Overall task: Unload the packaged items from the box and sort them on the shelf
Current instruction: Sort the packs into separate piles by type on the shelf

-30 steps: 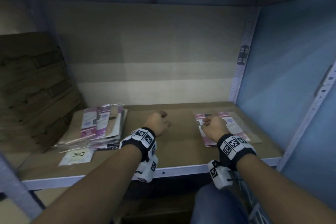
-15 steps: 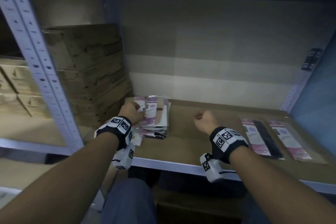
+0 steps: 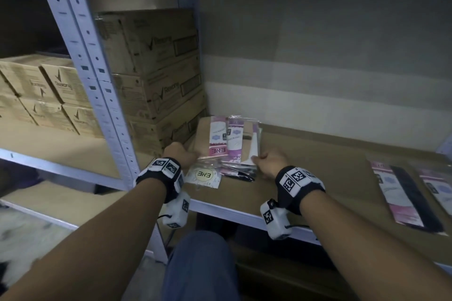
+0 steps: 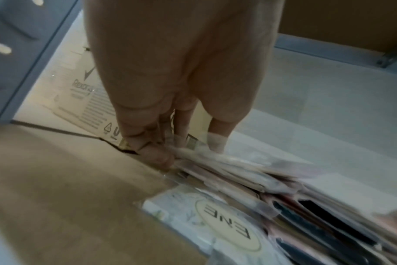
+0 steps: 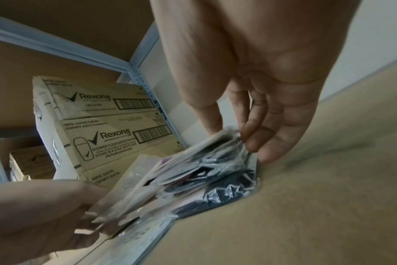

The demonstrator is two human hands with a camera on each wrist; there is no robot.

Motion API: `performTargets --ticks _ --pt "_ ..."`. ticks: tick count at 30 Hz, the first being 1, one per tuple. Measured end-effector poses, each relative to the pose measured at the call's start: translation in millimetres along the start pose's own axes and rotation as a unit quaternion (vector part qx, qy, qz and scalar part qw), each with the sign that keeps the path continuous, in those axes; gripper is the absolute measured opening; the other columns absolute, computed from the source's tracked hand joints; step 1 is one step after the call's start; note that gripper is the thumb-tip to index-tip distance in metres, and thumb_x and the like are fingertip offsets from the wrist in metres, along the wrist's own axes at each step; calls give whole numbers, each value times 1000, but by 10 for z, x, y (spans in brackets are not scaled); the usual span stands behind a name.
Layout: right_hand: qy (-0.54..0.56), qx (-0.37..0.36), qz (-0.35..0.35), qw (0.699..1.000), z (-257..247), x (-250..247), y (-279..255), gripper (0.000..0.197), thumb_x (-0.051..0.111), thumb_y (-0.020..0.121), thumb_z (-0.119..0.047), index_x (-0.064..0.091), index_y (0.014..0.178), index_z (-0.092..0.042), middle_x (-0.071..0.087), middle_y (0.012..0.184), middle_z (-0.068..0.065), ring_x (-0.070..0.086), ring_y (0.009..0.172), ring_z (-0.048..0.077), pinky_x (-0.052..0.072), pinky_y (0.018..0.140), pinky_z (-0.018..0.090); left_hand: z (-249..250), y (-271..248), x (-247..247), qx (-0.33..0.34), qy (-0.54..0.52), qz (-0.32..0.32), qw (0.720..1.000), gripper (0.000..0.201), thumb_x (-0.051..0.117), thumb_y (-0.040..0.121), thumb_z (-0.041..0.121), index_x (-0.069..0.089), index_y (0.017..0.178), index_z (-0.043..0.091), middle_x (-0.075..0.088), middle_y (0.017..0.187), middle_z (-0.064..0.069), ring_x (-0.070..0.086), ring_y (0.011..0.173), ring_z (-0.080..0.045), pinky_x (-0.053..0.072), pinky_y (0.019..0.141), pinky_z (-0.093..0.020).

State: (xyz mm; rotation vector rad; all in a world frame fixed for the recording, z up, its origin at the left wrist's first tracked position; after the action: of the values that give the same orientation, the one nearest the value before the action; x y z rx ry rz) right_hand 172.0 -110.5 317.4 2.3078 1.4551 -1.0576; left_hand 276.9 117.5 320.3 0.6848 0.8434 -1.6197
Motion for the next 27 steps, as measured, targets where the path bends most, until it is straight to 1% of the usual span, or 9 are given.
performTargets --ticks 4,7,10,14,17,20,23,25,27 --pt "35 11 2 999 50 -15 38 26 61 90 -24 69 86 1 71 84 14 67 71 28 57 74 38 -125 105 -42 -13 -41 0 999 37 64 84 28 68 108 1 68 107 -16 65 94 -29 52 78 -31" --pt "69 27 12 997 76 -62 29 17 62 90 -18 66 87 -1 66 77 10 60 61 21 55 64 32 -192 117 -87 -18 -70 13 997 35 66 82 25 69 108 2 69 106 -17 66 95 -31 55 82 -34" --pt "98 32 41 994 106 -126 29 18 65 87 -16 67 98 -1 65 87 10 60 75 24 53 78 36 -196 107 -142 -26 -113 36 993 28 68 80 23 72 100 4 70 99 -15 65 93 -29 54 83 -33" --pt "129 38 79 988 110 -231 -14 7 66 85 -16 63 90 -13 63 96 7 58 87 23 52 90 39 -116 71 -257 -29 -199 67 977 15 72 77 16 72 87 5 71 89 -13 68 87 -26 56 84 -34" --pt "218 57 95 970 109 -289 -91 8 65 86 -12 62 92 -14 67 103 10 62 76 22 57 74 37 -25 24 -316 -37 -268 58 961 4 72 77 9 68 79 9 70 81 -17 71 74 -30 59 75 -46" --pt "377 75 62 921 92 -320 -200 14 56 90 1 55 102 -5 63 106 19 64 74 26 58 50 28 76 -64 -331 -48 -339 28 939 9 69 80 5 65 88 6 66 74 -15 65 51 -24 59 57 -35" --pt "462 67 57 882 85 -396 -292 11 52 89 10 52 92 -1 60 105 23 63 75 28 58 47 28 158 -116 -326 -45 -392 24 918 14 72 77 8 67 90 5 70 85 -17 67 66 -27 59 61 -34" --pt "480 58 61 873 102 -462 -337 14 52 88 13 51 85 -1 60 101 22 63 76 29 58 50 30 237 -182 -305 -38 -437 16 898 11 69 81 2 65 91 2 68 88 -18 66 67 -27 57 52 -29" --pt "490 51 67 868 132 -538 -378 16 52 87 15 52 82 -1 60 96 21 63 75 29 59 51 31 322 -237 -273 -30 -487 8 873 11 64 84 -3 63 94 -2 66 92 -21 67 71 -29 60 54 -30"
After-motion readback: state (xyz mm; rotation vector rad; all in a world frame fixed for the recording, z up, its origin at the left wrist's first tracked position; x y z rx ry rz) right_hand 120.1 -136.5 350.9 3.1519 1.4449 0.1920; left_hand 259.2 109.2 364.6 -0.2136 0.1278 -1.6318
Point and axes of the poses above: each hand's wrist, its own y-axis towards the middle knuckle, its own x-axis out of the palm, z = x × y, the point moved 3 cm from there along y, towards the middle knuckle
